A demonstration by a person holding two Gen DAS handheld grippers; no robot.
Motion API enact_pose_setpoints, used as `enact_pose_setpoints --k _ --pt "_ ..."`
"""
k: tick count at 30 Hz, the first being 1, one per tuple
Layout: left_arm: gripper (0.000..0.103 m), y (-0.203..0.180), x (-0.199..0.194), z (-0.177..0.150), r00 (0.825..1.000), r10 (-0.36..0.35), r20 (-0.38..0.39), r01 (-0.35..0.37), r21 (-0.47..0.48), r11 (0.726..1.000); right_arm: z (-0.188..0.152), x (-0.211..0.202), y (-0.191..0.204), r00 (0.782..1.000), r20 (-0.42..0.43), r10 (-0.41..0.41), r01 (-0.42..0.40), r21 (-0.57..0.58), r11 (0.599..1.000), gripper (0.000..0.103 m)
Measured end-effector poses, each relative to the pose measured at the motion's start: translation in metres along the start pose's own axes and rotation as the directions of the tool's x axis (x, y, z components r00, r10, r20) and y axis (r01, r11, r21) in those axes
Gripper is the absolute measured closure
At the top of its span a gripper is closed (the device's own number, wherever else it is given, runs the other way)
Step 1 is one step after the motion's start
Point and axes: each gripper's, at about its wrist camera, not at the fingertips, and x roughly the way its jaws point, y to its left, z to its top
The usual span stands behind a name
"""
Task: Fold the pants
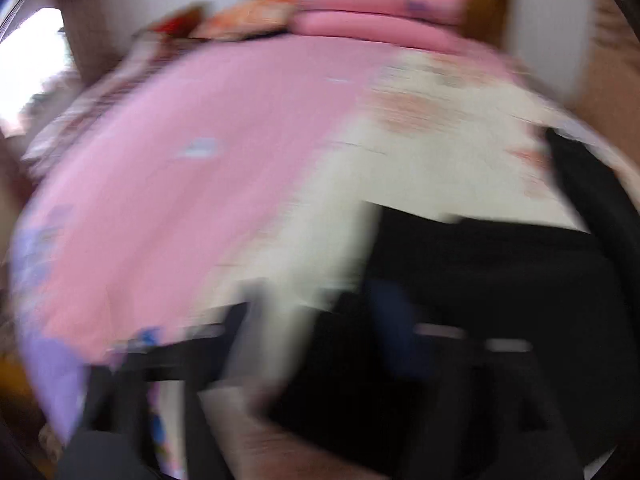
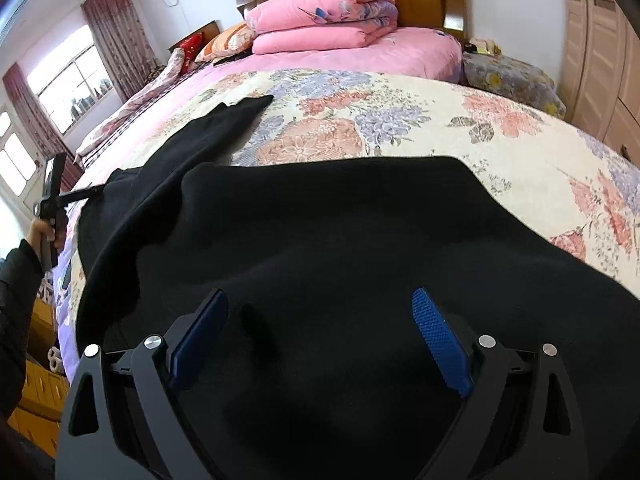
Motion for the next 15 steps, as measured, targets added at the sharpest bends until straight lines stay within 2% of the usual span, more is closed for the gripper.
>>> enact_pose_setpoints --k 1,2,3,4,5,6,7,8,9,10,12,14,15 --pt "0.01 0.001 -0.009 0.002 0.988 0.151 0.017 -0.151 -0.002 0.988 -0.001 -0.003 -0.002 1.0 0.007 0.006 -0.006 0.001 1.0 0.013" --pt "0.011 0.002 -0.02 0.008 0.957 0.289 0.03 -0.289 -0.02 0.957 -0.001 -0.003 -0.004 1.0 0.007 0.007 -0.007 0.007 1.0 0.013" --pt "0.012 -0.001 -0.036 0.014 0.938 0.342 0.053 -0.34 -0.043 0.939 -0.001 -0.003 -0.006 1.0 0.005 0.009 -0.009 0.017 1.0 0.013" --pt "0.012 -0.013 -0.064 0.022 0.954 0.279 0.113 -0.274 -0.057 0.96 -0.002 -0.002 -0.009 1.0 0.007 0.019 -0.019 0.028 0.999 0.013" --pt "0.009 -0.037 -0.095 0.031 0.974 0.148 0.174 -0.144 -0.039 0.989 -0.002 -0.002 -0.01 1.0 0.011 0.023 -0.023 0.033 0.999 0.013" --pt "0.006 -0.055 -0.111 0.036 0.977 0.082 0.195 -0.081 -0.012 0.997 -0.002 -0.001 -0.01 1.0 0.017 0.026 -0.027 0.036 0.999 0.013" --pt "0.002 -0.092 -0.132 0.044 0.978 -0.007 0.211 -0.006 0.057 0.998 -0.001 0.0 -0.01 0.999 0.022 0.028 -0.029 0.035 0.999 0.013" --pt "0.002 -0.127 -0.146 0.048 0.974 -0.077 0.211 0.048 0.136 0.989 -0.002 0.001 -0.009 0.999 0.027 0.028 -0.029 0.033 0.999 0.013" --pt "0.002 -0.163 -0.156 0.052 0.97 -0.143 0.198 0.098 0.221 0.97 -0.002 0.002 -0.008 0.999 0.028 0.024 -0.024 0.028 0.999 0.013" --pt "0.002 -0.208 -0.163 0.054 0.964 -0.209 0.166 0.149 0.313 0.938 -0.002 0.003 -0.006 1.0 0.026 0.014 -0.014 0.018 1.0 0.013" --pt "0.002 -0.29 -0.165 0.057 0.956 -0.275 0.102 0.205 0.437 0.876 -0.003 0.0 -0.004 0.999 0.03 0.009 -0.01 0.008 1.0 0.013" --pt "0.003 -0.344 -0.155 0.06 0.959 -0.279 0.056 0.213 0.509 0.834 -0.004 -0.005 -0.004 0.999 0.031 -0.01 0.01 0.005 1.0 0.013" --pt "0.008 -0.373 -0.141 0.066 0.964 -0.265 0.02 0.214 0.533 0.818 -0.005 -0.009 -0.004 0.999 0.033 -0.025 0.025 0.005 1.0 0.013"
